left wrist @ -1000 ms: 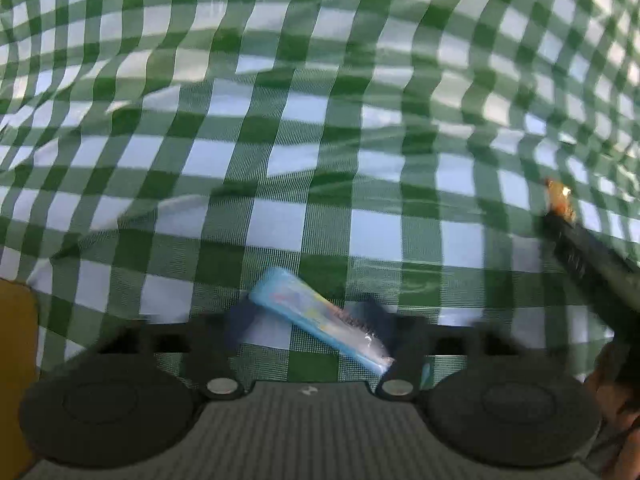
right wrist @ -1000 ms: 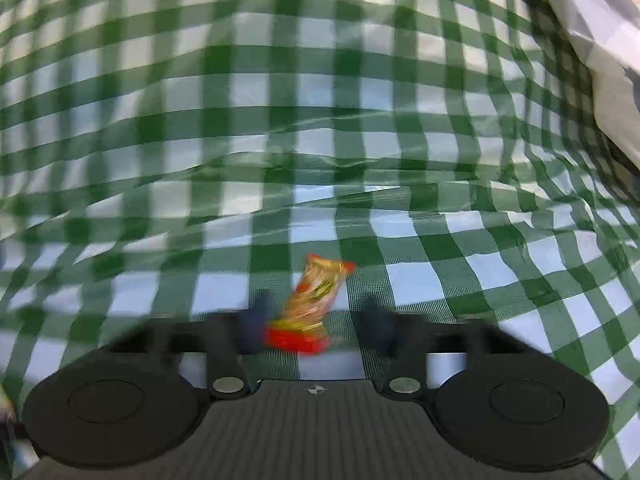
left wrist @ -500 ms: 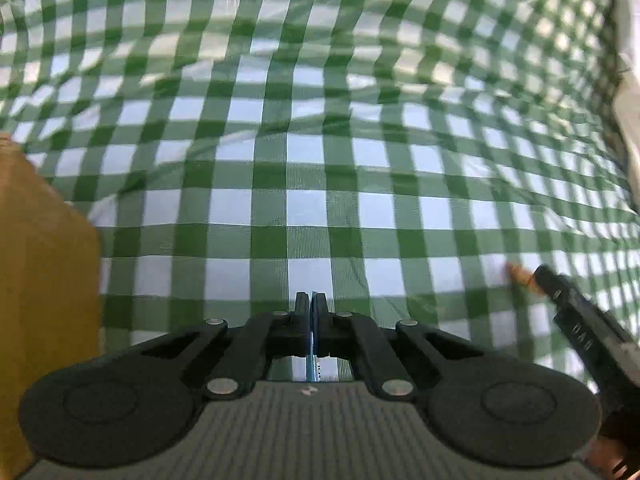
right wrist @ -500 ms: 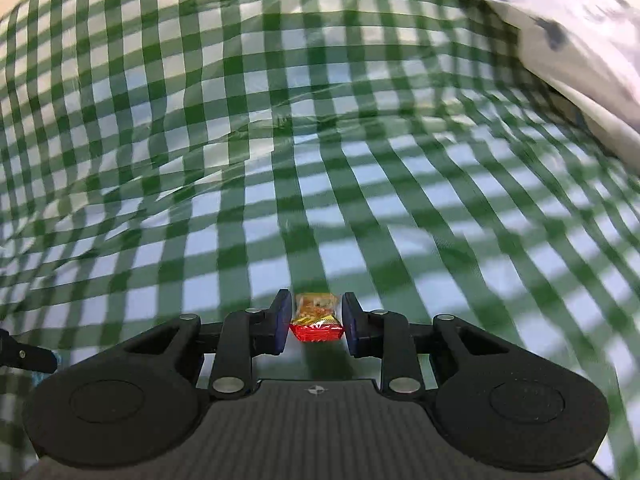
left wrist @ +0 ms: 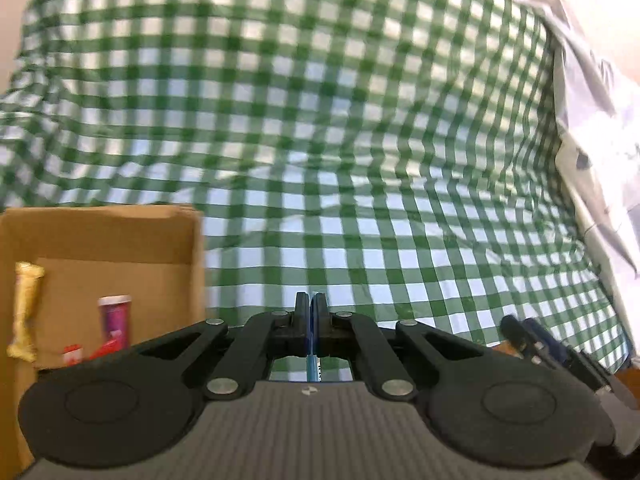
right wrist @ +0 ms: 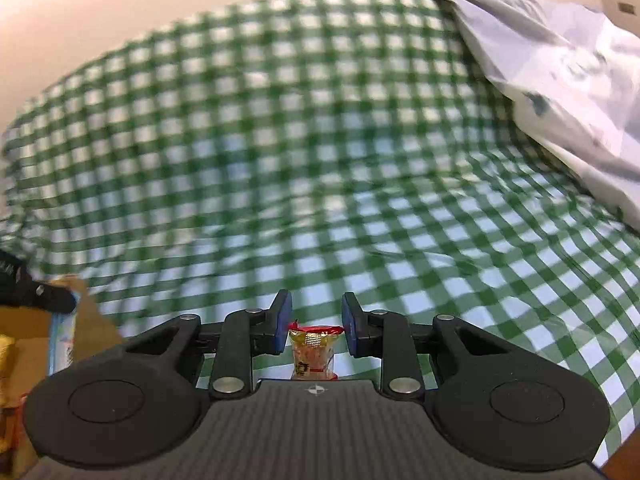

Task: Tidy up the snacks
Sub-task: 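Carry the blue stick in the left tool while the right tool carries the candy into the box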

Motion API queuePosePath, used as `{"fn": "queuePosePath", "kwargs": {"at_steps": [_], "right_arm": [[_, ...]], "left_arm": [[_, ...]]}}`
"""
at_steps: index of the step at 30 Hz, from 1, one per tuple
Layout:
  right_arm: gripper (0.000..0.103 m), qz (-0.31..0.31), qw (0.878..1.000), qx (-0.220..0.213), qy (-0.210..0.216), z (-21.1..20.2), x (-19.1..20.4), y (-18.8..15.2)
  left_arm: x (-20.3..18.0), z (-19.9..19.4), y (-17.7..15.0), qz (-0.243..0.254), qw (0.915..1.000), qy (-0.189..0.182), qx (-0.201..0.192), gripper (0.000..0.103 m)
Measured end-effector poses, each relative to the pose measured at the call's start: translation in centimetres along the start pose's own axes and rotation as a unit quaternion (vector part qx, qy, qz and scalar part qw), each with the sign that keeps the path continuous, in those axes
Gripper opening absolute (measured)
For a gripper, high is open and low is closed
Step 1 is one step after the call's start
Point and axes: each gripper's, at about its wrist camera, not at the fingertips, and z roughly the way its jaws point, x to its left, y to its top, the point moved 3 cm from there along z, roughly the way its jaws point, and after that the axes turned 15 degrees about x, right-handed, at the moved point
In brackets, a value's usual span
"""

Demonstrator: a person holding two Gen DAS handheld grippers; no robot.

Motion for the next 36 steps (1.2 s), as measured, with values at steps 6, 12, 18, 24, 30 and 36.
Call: {"fn": "queuePosePath", "kwargs": {"at_steps": [6, 12, 18, 24, 30, 36], "right_arm": [[0.029, -0.061, 0.996, 0.008, 0.059, -5.2, 6.9, -1.8], [0.029, -0.123, 0.986, 0.015, 0.112, -8.9, 13.9, -4.3], [0.029, -0.166, 0.977, 0.021, 0.13, -11.4, 19.4, -6.1], [0.029, -0.195, 0.971, 0.029, 0.134, -13.0, 22.7, -7.6], [0.029, -0.218, 0.966, 0.031, 0.134, -13.7, 24.9, -8.5], [0.029, -0.23, 0.964, 0.035, 0.131, -13.9, 25.8, -8.7]], "left_arm": [[5.4, -7.0, -3.2, -0.029, 0.9988, 0.018, -0.035, 0.001], [11.8, -11.0, -6.8, -0.064, 0.9964, 0.036, -0.044, 0.001], [17.8, -13.3, -9.9, -0.098, 0.9928, 0.048, -0.049, 0.001], [21.4, -14.3, -12.2, -0.118, 0.9905, 0.049, -0.051, 0.001], [22.9, -14.3, -13.1, -0.128, 0.9894, 0.044, -0.052, 0.001], [23.7, -14.1, -13.2, -0.13, 0.9894, 0.041, -0.051, 0.001]]}}
